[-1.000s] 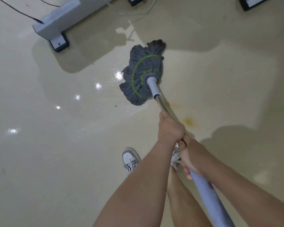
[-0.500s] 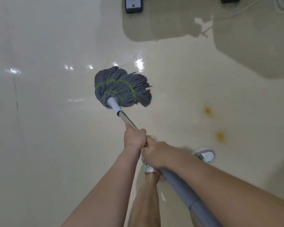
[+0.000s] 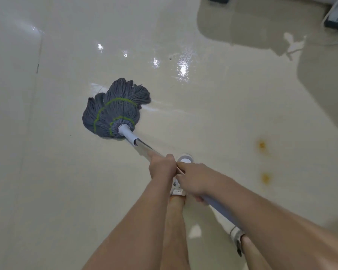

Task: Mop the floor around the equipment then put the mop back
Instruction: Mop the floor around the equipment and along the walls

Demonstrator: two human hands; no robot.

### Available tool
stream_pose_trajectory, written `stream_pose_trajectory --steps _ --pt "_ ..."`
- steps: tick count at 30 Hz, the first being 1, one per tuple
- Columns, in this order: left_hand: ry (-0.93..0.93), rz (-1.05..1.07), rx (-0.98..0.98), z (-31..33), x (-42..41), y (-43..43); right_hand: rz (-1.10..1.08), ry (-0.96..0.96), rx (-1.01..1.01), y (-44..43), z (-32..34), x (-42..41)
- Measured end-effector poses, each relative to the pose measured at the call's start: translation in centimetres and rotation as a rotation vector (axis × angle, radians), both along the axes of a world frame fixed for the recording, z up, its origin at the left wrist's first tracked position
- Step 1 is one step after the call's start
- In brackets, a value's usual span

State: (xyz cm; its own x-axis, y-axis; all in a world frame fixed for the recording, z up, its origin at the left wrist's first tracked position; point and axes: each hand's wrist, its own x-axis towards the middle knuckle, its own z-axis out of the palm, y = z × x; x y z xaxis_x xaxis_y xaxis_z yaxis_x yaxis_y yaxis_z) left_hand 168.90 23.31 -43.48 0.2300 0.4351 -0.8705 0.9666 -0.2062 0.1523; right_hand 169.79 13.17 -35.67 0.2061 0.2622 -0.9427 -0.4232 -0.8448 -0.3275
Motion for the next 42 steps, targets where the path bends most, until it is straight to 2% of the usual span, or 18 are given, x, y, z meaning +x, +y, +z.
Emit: stream_pose_trajectory --steps 5,14,20,23,27,30,35,42 --pt "0.053 -0.231 0.016 1.0 -2.4 -7.9 -0.274 0.020 -0.043 -7.8 0.7 -4.7" --pt "0.026 -0.525 -0.067 2.1 -10.8 -29.2 -0.551 -0.011 -0.088 -28.7 1.3 -15.5" --pt "0.009 -0.718 -0.186 2.6 -18.4 -43.6 -0.867 0.092 -0.166 -41.9 3.0 -24.5" --pt "0.041 -0.757 -0.306 3.3 -21.5 -49.6 -0.950 0.165 -0.257 -47.2 4.5 -27.3" --pt "0.095 -0.726 -0.443 3.5 -22.6 -54.1 -0.848 0.120 -0.343 -51.0 5.7 -28.0" --pt "0.065 -0.602 -0.404 2.9 -20.8 -52.7 -0.641 0.033 -0.366 -50.2 5.2 -25.3" --pt "0.018 -0.462 -0.307 -0.4 -15.6 -45.1 -0.303 -0.043 -0.298 -44.0 3.5 -19.0" --pt "-0.088 -0.566 -0.019 -1.4 -5.7 -31.2 -0.073 -0.200 -0.171 -31.6 -0.6 -9.7"
